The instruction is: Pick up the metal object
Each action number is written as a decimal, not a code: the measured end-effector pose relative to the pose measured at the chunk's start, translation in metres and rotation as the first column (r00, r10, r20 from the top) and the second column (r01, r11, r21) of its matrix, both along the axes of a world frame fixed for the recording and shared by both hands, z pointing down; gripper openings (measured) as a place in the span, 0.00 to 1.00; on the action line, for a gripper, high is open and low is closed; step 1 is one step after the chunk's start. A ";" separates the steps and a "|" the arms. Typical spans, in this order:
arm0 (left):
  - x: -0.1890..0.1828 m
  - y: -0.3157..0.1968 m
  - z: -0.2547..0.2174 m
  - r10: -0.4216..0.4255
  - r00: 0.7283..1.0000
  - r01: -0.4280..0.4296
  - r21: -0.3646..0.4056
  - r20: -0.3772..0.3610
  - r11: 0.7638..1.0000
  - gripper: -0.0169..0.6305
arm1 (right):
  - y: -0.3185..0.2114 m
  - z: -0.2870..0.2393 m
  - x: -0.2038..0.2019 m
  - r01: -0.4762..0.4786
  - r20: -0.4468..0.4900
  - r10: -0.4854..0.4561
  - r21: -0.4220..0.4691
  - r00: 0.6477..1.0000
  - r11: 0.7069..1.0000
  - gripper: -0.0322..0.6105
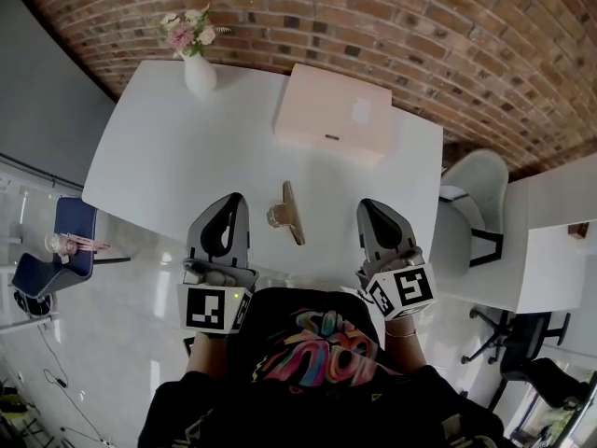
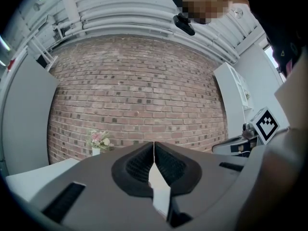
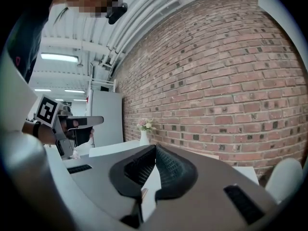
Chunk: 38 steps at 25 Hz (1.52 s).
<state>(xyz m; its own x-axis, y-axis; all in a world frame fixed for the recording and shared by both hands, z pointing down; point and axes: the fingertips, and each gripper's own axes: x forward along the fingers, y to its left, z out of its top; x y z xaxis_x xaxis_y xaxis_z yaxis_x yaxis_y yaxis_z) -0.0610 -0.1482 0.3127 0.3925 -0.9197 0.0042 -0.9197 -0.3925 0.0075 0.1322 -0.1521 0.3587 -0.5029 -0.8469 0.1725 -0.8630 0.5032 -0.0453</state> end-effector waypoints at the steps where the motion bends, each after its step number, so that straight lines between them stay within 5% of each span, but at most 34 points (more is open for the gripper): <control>1: 0.003 -0.004 0.000 0.000 1.000 0.000 -0.002 0.003 1.000 0.07 | -0.005 0.000 0.003 0.001 0.003 -0.001 0.001 1.000 1.000 0.08; 38: -0.008 -0.045 0.033 0.071 0.997 -0.070 -0.074 0.010 0.995 0.07 | -0.035 0.018 -0.012 -0.062 -0.001 0.062 -0.059 0.998 0.996 0.08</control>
